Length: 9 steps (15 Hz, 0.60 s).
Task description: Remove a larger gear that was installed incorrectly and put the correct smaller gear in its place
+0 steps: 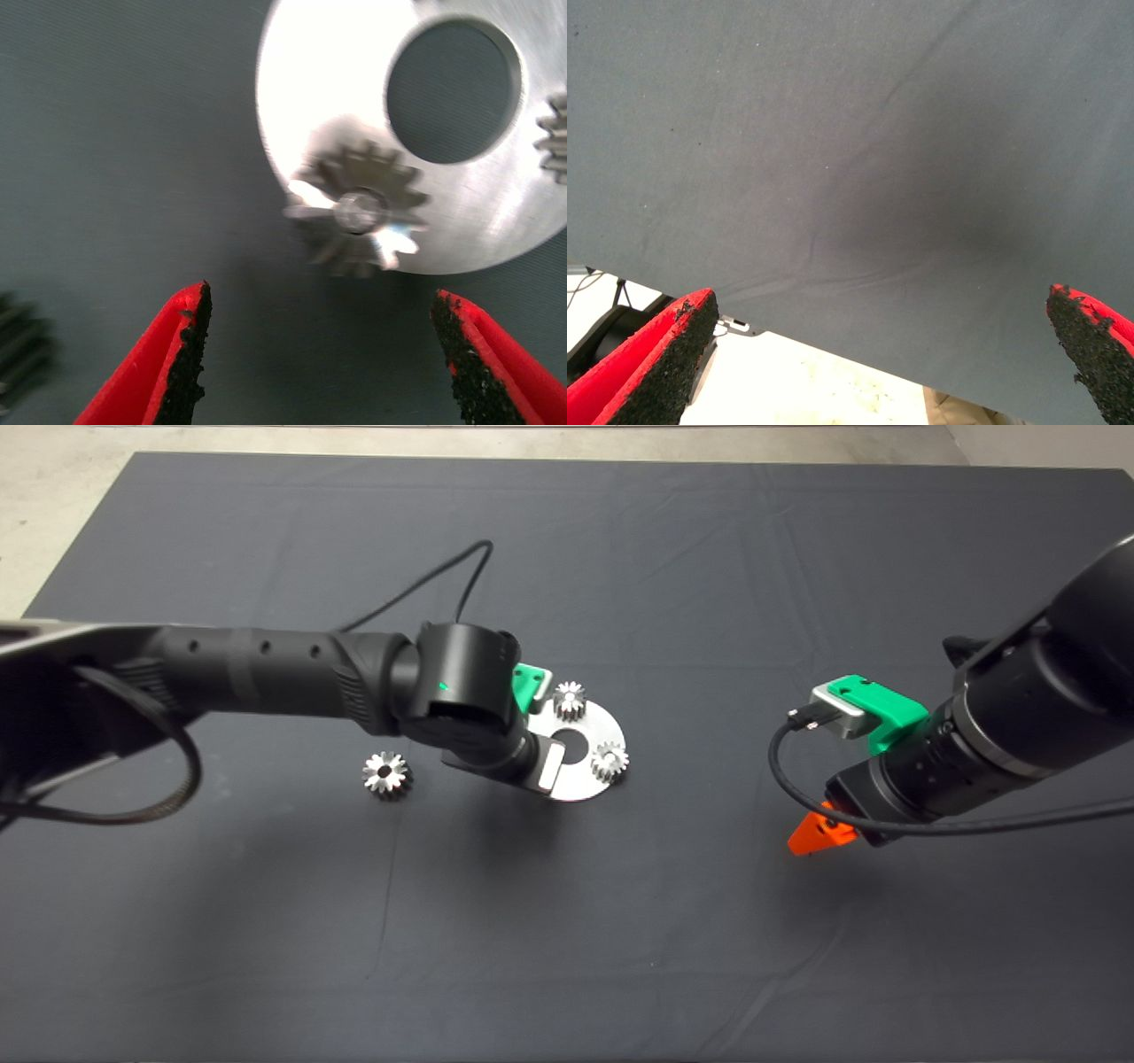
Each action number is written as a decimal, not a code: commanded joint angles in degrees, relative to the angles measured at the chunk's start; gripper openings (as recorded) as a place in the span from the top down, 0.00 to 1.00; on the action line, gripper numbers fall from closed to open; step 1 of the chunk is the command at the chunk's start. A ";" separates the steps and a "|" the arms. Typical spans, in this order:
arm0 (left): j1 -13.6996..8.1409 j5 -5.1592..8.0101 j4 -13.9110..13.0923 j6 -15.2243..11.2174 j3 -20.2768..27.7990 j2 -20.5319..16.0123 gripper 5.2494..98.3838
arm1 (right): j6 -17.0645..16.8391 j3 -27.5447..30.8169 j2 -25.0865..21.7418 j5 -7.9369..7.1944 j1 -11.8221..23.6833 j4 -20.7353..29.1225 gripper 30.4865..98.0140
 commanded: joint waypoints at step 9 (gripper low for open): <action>-17.12 3.31 -12.82 -17.18 33.39 -24.59 0.31 | 12.59 15.07 -0.21 -4.29 23.79 0.59 0.00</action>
